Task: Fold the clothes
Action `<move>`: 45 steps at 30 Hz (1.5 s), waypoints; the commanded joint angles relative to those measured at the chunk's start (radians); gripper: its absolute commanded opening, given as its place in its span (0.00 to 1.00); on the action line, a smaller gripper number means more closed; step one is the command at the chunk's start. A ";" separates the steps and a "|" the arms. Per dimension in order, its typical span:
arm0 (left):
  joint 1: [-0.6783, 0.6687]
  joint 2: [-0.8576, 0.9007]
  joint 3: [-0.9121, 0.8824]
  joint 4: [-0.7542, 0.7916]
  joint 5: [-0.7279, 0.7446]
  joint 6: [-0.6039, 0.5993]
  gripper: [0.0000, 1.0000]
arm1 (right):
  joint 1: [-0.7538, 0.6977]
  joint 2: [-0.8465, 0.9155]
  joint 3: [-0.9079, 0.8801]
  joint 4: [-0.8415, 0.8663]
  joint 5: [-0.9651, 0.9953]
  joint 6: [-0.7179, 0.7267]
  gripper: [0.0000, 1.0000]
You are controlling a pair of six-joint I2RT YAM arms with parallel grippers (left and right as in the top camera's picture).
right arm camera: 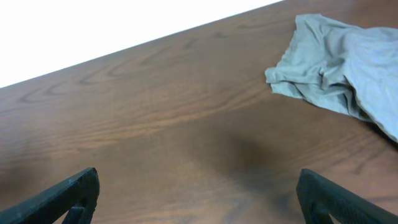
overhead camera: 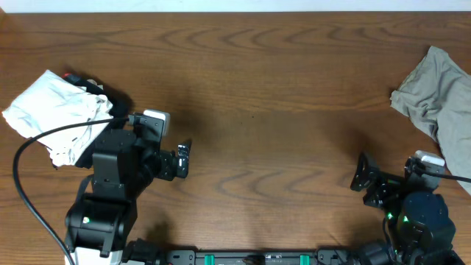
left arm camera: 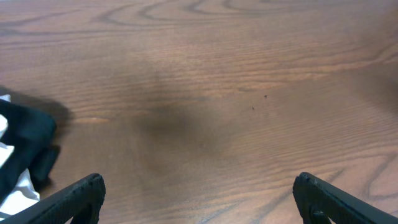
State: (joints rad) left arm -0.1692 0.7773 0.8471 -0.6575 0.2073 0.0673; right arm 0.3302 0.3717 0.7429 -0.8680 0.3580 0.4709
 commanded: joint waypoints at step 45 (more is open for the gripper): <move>-0.002 0.045 0.007 0.004 0.009 -0.001 0.98 | -0.276 -0.366 -0.332 0.138 -0.127 -0.042 0.99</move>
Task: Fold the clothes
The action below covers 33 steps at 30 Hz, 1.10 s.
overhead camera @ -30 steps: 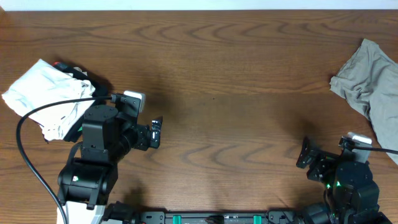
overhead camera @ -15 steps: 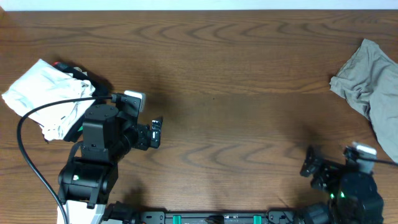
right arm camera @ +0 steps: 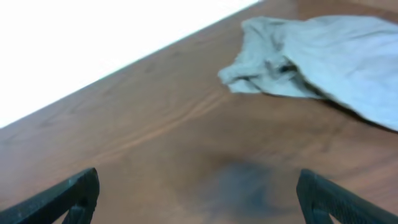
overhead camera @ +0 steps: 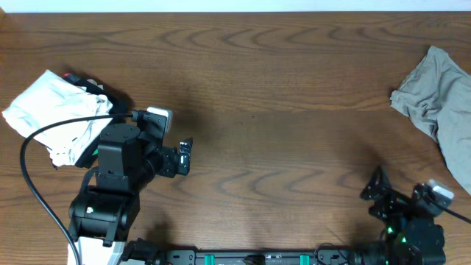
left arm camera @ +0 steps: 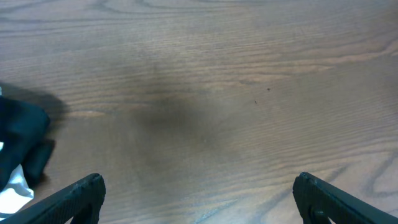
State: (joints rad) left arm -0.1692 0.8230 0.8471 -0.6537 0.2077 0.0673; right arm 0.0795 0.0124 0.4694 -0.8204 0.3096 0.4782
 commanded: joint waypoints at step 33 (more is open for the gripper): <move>-0.002 -0.001 0.007 0.000 0.009 -0.001 0.98 | -0.077 -0.008 -0.464 0.753 -0.233 -0.277 0.99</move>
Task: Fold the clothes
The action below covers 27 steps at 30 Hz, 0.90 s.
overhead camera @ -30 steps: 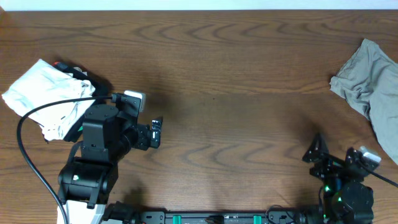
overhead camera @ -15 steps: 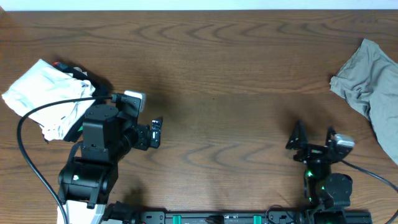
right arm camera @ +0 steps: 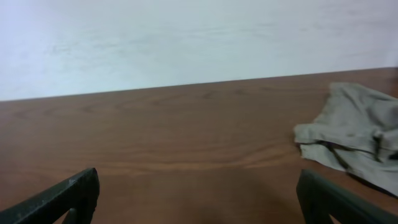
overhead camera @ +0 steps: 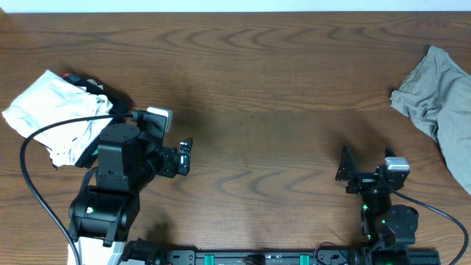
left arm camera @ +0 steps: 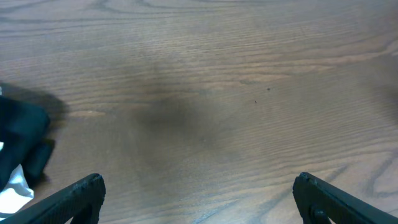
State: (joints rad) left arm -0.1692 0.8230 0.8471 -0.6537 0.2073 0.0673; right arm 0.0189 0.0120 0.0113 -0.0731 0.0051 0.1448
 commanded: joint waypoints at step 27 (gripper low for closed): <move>-0.002 -0.001 0.007 0.000 0.009 0.000 0.98 | -0.018 -0.006 -0.006 0.012 0.111 0.087 0.99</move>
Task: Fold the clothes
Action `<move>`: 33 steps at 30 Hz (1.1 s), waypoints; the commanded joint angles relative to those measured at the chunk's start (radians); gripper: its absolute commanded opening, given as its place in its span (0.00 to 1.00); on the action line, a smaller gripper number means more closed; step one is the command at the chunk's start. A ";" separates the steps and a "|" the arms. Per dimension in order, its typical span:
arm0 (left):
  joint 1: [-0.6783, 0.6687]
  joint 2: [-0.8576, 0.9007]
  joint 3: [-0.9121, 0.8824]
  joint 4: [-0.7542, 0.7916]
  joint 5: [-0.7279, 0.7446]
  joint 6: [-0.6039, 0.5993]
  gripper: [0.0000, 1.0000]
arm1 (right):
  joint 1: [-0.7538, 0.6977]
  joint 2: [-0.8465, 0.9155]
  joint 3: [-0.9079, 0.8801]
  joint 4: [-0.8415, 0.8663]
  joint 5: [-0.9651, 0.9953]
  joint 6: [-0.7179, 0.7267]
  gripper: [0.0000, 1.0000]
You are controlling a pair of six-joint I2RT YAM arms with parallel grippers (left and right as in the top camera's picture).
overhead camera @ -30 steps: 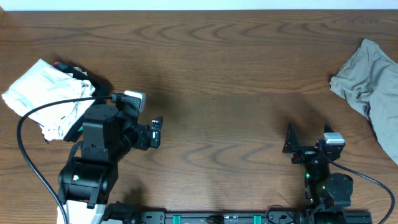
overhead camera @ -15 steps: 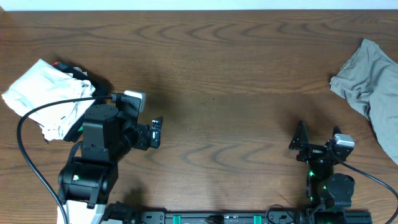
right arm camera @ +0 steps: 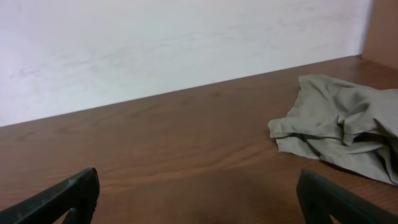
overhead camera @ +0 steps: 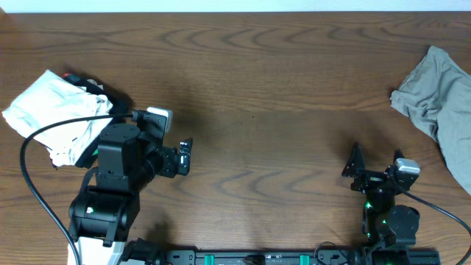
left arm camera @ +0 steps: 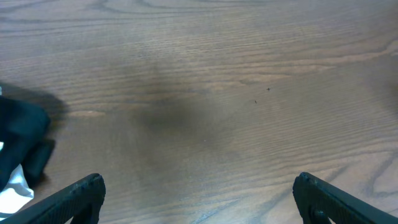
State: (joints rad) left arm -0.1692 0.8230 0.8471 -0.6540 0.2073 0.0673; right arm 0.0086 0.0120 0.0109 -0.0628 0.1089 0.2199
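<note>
A crumpled grey garment [overhead camera: 440, 96] lies at the table's far right edge; the right wrist view shows the grey garment [right arm camera: 339, 127] ahead to the right. At the far left rests a white folded garment [overhead camera: 55, 114] with a black cloth [overhead camera: 99, 92] against it. My left gripper [overhead camera: 185, 157] stands open over bare wood just right of that pile, nothing between its fingers [left arm camera: 71, 199]. Near the front right, my right gripper [overhead camera: 355, 168] is open and empty, well short of the grey garment. Its fingers [right arm camera: 68, 196] are spread wide.
The brown wooden table [overhead camera: 265, 88] runs to a white wall [right arm camera: 155, 43] at the back. A black cable [overhead camera: 29, 147] loops from the left arm past the white pile. A corner of the black cloth [left arm camera: 22, 140] shows at the left wrist view's edge.
My right gripper has shifted slightly to the right and turned, so the grey garment sits nearer the middle of its view. The left arm and both garments have not moved.
First my right gripper was open at the front right, looking down at the table. Then it sat drawn back to the front edge. Later it stood further left, looking level across the table, and now slightly right again. The left gripper stayed open beside the white pile.
</note>
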 commanded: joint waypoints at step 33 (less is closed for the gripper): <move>0.057 -0.230 -0.006 -0.162 0.007 0.074 0.98 | -0.008 -0.006 -0.005 0.002 0.007 0.011 0.99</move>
State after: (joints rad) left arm -0.1310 0.6556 0.8467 -0.7933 0.2070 0.0944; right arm 0.0086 0.0120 0.0109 -0.0624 0.1093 0.2199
